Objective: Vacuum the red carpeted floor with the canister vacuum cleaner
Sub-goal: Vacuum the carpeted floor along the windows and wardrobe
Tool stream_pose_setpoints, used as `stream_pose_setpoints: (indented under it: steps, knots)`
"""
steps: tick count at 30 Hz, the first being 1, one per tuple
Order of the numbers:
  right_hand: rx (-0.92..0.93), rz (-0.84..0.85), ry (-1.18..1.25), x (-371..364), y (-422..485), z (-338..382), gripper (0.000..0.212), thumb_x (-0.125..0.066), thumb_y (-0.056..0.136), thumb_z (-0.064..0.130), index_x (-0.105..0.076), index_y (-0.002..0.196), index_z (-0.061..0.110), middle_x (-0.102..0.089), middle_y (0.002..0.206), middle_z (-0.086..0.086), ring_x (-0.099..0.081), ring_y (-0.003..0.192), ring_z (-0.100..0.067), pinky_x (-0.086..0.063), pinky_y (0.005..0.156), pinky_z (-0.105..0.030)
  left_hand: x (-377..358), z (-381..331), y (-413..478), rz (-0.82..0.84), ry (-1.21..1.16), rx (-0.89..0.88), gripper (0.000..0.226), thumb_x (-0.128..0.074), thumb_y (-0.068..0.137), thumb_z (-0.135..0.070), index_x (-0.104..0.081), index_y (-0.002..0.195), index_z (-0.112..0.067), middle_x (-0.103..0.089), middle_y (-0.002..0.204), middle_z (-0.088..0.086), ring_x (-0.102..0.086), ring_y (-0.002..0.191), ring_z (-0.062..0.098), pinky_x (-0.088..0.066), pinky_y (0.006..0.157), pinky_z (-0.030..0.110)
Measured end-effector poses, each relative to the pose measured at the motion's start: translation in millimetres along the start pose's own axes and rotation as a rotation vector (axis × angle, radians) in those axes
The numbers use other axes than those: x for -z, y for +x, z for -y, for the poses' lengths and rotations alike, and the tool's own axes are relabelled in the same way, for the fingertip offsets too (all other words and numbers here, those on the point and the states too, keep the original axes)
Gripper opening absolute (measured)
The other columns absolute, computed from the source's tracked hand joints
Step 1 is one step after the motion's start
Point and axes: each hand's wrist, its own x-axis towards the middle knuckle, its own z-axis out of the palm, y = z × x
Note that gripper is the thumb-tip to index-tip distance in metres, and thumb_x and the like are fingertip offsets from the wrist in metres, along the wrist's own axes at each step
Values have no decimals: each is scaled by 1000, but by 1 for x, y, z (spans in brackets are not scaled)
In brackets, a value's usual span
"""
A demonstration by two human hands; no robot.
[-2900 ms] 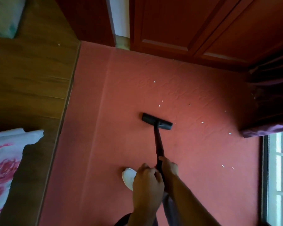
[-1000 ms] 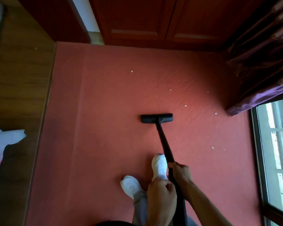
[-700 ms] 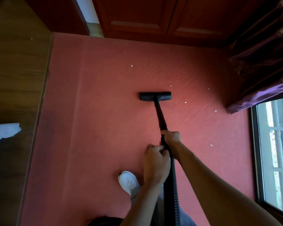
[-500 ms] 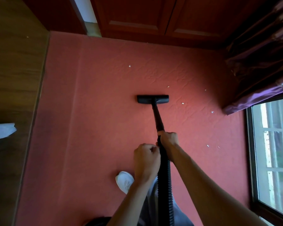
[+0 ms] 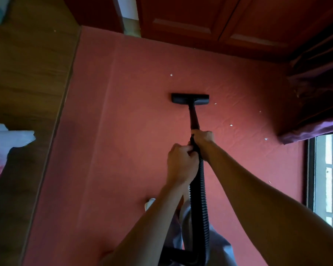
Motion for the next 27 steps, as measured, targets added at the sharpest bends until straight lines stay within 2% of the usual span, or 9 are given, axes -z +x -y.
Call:
stream_pose_setpoints:
  steps: [2, 5, 9, 14, 21, 24, 27]
  knots:
    - [23, 0, 14, -7, -5, 15, 22, -62, 84, 20, -63, 94, 1, -68, 76, -15, -65, 63, -27, -58, 66, -38, 13, 1, 6, -82, -42, -48, 20, -56, 87, -8, -75, 81, -7, -65, 78, 10, -54, 76, 15, -35, 66, 19]
    - [19, 20, 4, -13, -15, 17, 20, -64, 83, 22, -63, 90, 3, -68, 75, -15, -65, 66, -28, -59, 71, -44, 23, 8, 2, -136, -33, -120, 16, -60, 88, -11, -77, 87, -12, -67, 80, 7, -57, 73, 14, -36, 63, 11]
    - [17, 62, -12, -29, -18, 15, 27, -63, 80, 22, -66, 95, 0, -70, 77, -16, -68, 68, -31, -62, 74, -49, 25, 20, -2, -190, -31, -120, 12, -65, 88, -21, -76, 93, -20, -66, 81, 1, -60, 74, 9, -46, 69, 17]
    - [13, 90, -44, -52, -1, 28, 29, -60, 81, 25, -64, 98, 1, -70, 76, -15, -68, 65, -31, -62, 73, -52, 27, 26, 16, -250, -28, -97, 15, -67, 89, -19, -75, 101, -22, -67, 88, -3, -64, 76, 5, -54, 72, 19]
    - [99, 96, -161, -62, 36, 58, 33, -56, 83, 31, -68, 97, 4, -72, 72, -11, -71, 65, -29, -62, 69, -49, 18, 7, 61, -272, 41, -20, 18, -59, 91, -18, -75, 98, -23, -69, 91, -1, -64, 77, 9, -45, 71, 16]
    - [140, 87, -197, -60, 53, 73, 28, -55, 85, 31, -69, 91, 8, -74, 73, -10, -73, 70, -28, -62, 72, -47, 12, -3, 84, -286, 60, 19, 18, -61, 89, -16, -76, 96, -21, -67, 91, 2, -56, 71, 9, -37, 64, 4]
    - [153, 93, -195, -59, 69, 89, 29, -54, 85, 34, -68, 90, 8, -74, 74, -10, -74, 74, -30, -62, 74, -48, 5, -12, 100, -293, 58, 6, 19, -62, 88, -14, -76, 99, -19, -66, 93, 4, -60, 75, 14, -42, 69, 8]
